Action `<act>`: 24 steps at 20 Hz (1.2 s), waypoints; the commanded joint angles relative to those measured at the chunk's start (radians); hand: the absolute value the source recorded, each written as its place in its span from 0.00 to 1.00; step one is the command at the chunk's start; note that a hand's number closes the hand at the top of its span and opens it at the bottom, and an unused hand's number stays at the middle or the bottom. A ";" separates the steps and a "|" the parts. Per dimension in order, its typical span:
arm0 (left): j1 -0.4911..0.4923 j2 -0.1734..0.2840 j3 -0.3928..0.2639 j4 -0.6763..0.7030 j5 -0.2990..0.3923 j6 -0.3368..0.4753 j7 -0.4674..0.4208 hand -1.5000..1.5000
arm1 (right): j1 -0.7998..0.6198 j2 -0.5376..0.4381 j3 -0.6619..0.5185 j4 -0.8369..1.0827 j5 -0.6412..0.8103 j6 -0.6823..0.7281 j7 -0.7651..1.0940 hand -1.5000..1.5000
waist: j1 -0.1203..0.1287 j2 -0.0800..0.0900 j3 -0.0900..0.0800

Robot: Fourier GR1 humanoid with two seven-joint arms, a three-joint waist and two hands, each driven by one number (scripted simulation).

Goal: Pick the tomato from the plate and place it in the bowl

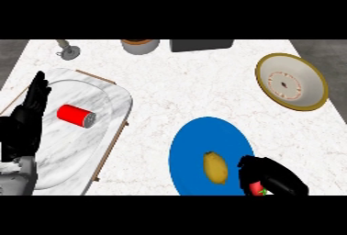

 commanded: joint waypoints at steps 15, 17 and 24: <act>-0.093 -0.038 -0.018 0.033 0.002 -0.061 -0.012 0.50 | 0.234 -0.192 -0.567 -0.505 -0.541 0.071 0.378 1.00 | 0.105 0.038 0.009; -0.107 -0.041 -0.033 0.005 -0.022 -0.053 0.019 0.50 | 0.149 -0.166 -0.589 -0.378 -0.571 0.084 0.363 1.00 | 0.114 0.039 0.010; -0.106 -0.070 -0.035 0.043 -0.033 -0.074 -0.009 0.50 | -0.152 -0.168 -0.678 0.005 -0.602 0.166 0.302 1.00 | 0.126 0.041 0.010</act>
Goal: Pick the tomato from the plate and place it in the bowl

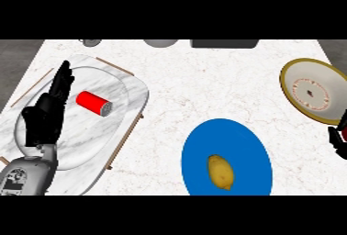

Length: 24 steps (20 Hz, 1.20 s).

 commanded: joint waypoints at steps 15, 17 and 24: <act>-0.051 -0.040 -0.033 -0.014 -0.036 -0.011 0.034 0.50 | -0.580 0.029 -0.050 0.983 0.368 -0.401 -0.370 1.00 | 0.066 0.022 0.005; -0.065 -0.048 -0.030 0.017 -0.036 -0.013 0.011 0.50 | -0.600 0.037 -0.062 1.064 0.375 -0.426 -0.410 1.00 | 0.062 0.025 0.006; -0.081 -0.042 -0.019 0.029 -0.024 -0.030 -0.011 0.50 | -0.721 0.025 -0.061 1.226 0.360 -0.212 -0.345 0.00 | 0.094 0.040 0.008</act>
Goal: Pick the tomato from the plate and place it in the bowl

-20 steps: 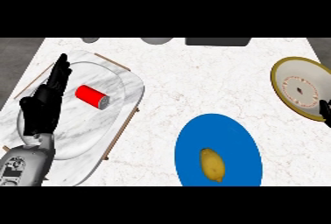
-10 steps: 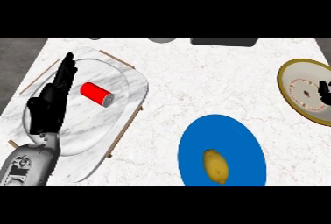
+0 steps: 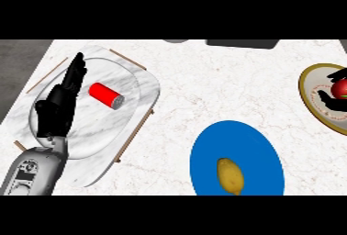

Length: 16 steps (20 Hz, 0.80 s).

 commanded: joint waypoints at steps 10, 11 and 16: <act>0.008 -0.009 0.001 -0.005 -0.012 0.007 -0.010 0.50 | -0.101 -0.020 -0.105 0.173 -0.098 0.274 -0.154 0.00 | 0.001 0.004 0.002; 0.022 0.009 0.013 -0.018 -0.005 -0.005 -0.014 0.50 | -0.081 -0.046 -0.118 0.183 -0.109 0.304 -0.180 0.00 | -0.007 -0.001 0.002; -0.004 0.012 0.041 0.022 0.010 -0.008 -0.025 0.50 | -0.096 -0.128 -0.162 0.224 -0.149 0.442 -0.163 0.00 | -0.018 0.003 0.002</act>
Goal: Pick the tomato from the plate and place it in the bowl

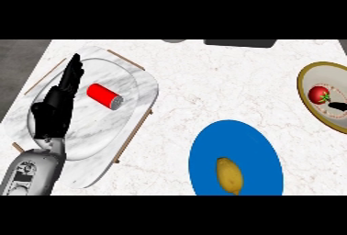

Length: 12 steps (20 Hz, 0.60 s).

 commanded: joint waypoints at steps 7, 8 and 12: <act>0.008 0.001 0.026 0.008 0.013 -0.001 -0.023 0.50 | 0.078 -0.135 -0.066 0.055 -0.067 0.319 -0.072 0.00 | -0.027 -0.002 0.002; 0.014 -0.024 -0.010 -0.001 -0.020 0.024 0.011 0.50 | 0.096 -0.155 -0.074 0.053 -0.076 0.353 -0.087 0.00 | -0.039 -0.006 0.004; 0.017 -0.001 0.019 0.009 -0.005 0.011 0.004 0.50 | 0.136 -0.176 -0.063 0.027 -0.072 0.427 -0.105 0.00 | -0.040 -0.006 0.005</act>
